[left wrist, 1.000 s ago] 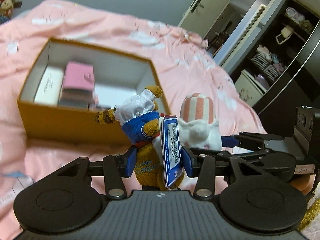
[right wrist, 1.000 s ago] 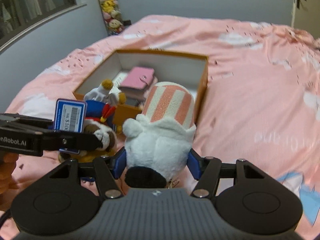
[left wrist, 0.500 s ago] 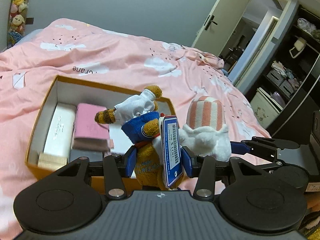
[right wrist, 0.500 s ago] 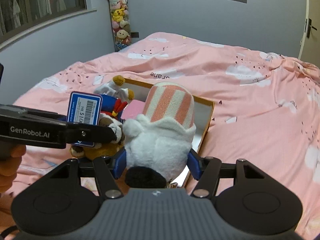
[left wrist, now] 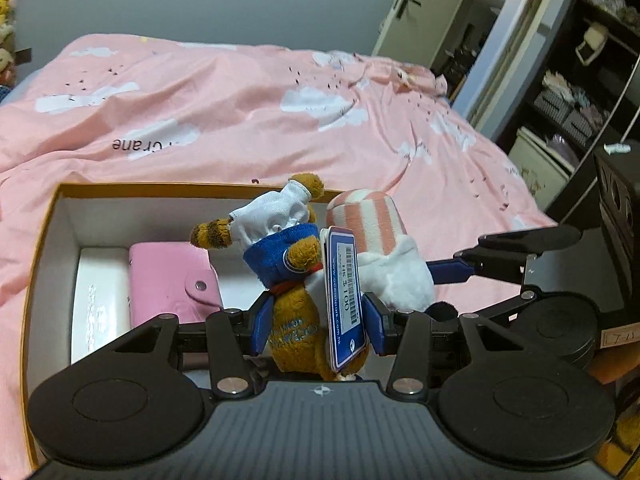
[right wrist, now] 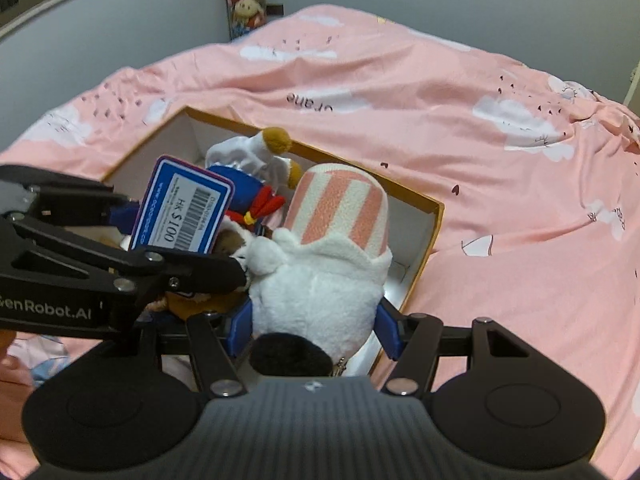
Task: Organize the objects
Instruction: 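Carry both plush keychains over the orange box with both grippers, then lower both plush keychains into the box and open both grippers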
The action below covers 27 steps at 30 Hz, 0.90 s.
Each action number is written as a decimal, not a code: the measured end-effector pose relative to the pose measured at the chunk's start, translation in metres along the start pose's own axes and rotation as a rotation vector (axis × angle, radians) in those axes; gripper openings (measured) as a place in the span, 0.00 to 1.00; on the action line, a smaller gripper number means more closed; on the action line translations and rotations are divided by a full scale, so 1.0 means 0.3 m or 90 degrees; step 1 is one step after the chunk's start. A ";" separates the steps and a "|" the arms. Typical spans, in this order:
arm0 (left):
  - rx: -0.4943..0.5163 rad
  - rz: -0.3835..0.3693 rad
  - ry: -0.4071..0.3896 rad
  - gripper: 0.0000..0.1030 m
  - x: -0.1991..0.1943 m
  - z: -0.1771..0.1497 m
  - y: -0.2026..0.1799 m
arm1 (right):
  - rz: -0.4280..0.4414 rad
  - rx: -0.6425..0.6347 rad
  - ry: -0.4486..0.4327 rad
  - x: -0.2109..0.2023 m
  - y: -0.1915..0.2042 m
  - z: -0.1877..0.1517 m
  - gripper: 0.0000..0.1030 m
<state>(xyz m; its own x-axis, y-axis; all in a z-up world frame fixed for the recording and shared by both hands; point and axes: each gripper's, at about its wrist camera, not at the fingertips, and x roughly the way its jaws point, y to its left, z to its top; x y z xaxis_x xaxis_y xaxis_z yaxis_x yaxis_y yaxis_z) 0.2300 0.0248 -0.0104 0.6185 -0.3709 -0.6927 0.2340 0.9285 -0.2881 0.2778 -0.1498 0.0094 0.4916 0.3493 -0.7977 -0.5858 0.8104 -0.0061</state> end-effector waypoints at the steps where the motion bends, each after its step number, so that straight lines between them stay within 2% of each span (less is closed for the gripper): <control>1: 0.003 -0.002 0.006 0.52 0.016 0.008 0.014 | -0.001 -0.003 0.007 0.020 -0.006 0.012 0.61; 6: 0.019 0.006 0.031 0.52 0.089 0.047 0.054 | -0.004 -0.019 0.037 0.104 -0.031 0.062 0.61; 13: -0.019 -0.001 0.110 0.52 0.183 0.082 0.130 | -0.031 -0.014 0.086 0.203 -0.045 0.105 0.62; 16: -0.006 0.015 0.140 0.52 0.221 0.085 0.141 | -0.018 -0.013 0.105 0.238 -0.036 0.111 0.63; 23: 0.030 0.017 0.171 0.54 0.282 0.085 0.137 | -0.051 -0.091 0.119 0.285 0.003 0.101 0.64; 27: 0.042 0.015 0.166 0.57 0.289 0.079 0.136 | -0.051 -0.137 0.120 0.284 0.015 0.094 0.65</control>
<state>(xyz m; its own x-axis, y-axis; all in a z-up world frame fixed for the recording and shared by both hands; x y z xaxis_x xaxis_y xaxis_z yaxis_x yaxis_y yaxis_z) 0.3109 0.0310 -0.0664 0.4121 -0.3333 -0.8480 0.2760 0.9326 -0.2324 0.3350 -0.1031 -0.0416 0.4255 0.1781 -0.8873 -0.6832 0.7062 -0.1859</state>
